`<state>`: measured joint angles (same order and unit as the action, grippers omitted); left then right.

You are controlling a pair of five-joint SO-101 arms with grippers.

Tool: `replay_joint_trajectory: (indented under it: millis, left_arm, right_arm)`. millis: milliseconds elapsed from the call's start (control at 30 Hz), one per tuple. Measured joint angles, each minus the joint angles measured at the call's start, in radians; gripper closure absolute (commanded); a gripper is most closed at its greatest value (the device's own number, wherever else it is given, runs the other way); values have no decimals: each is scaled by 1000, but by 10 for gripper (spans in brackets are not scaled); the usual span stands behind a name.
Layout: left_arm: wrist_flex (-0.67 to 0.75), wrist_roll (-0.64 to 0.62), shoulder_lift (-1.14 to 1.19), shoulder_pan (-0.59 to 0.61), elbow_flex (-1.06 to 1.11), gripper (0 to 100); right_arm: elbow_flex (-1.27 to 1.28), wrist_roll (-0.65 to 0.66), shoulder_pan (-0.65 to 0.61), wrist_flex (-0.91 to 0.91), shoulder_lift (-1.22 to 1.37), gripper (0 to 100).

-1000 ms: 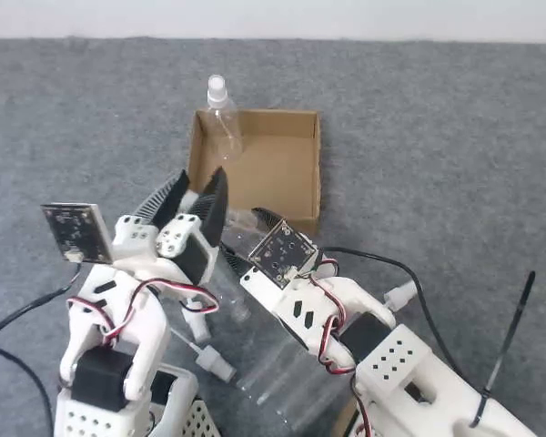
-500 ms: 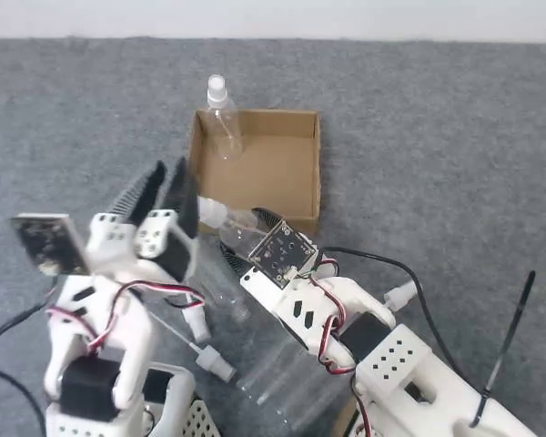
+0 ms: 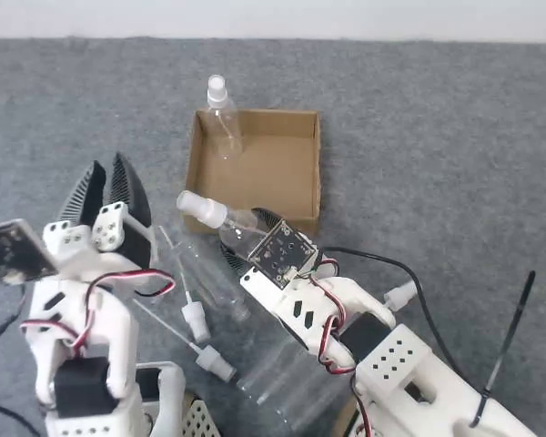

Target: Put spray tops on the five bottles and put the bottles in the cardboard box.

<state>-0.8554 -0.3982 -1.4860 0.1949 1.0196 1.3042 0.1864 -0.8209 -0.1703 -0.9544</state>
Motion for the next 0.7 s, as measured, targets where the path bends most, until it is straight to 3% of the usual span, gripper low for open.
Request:
replay_joint_trajectory:
  millis: [367,700]
  left_arm:
    - [52,0,8,-12,206,917]
    - [60,109,8,-229,221,917]
  right_arm:
    - [0,0,0,0,0,930]
    - [0,0,5,0,0,930]
